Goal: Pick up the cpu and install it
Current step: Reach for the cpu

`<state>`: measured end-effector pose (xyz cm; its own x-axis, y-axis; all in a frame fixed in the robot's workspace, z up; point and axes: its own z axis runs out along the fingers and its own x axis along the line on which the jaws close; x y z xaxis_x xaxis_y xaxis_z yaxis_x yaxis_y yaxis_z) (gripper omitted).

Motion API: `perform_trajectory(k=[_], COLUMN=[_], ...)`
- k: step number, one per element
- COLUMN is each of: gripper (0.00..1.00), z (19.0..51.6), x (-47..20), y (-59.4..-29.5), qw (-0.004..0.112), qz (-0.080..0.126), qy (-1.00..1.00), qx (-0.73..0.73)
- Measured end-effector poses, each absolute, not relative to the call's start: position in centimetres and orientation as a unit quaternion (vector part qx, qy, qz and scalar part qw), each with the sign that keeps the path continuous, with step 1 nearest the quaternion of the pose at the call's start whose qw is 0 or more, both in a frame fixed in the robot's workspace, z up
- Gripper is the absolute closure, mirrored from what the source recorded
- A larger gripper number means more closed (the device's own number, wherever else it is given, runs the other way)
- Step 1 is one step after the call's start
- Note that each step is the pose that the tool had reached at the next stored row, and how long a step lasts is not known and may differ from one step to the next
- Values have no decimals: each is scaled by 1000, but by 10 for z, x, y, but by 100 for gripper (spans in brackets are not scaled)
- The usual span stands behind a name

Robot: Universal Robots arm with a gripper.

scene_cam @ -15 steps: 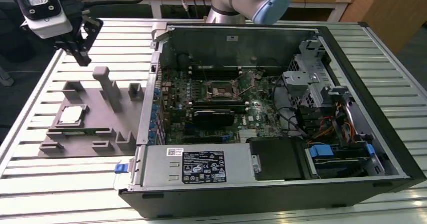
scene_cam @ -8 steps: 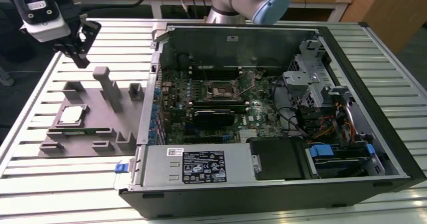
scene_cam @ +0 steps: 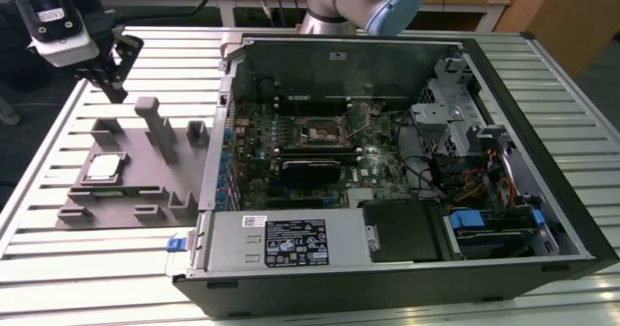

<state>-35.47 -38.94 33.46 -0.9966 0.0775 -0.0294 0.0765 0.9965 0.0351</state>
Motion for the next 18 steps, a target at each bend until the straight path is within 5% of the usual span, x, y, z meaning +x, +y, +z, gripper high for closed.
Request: perform_trajectory(k=[18], gripper=[89], z=[322], x=[-364], y=[-385], qw=[15], qz=[16], qy=[999], qx=[39])
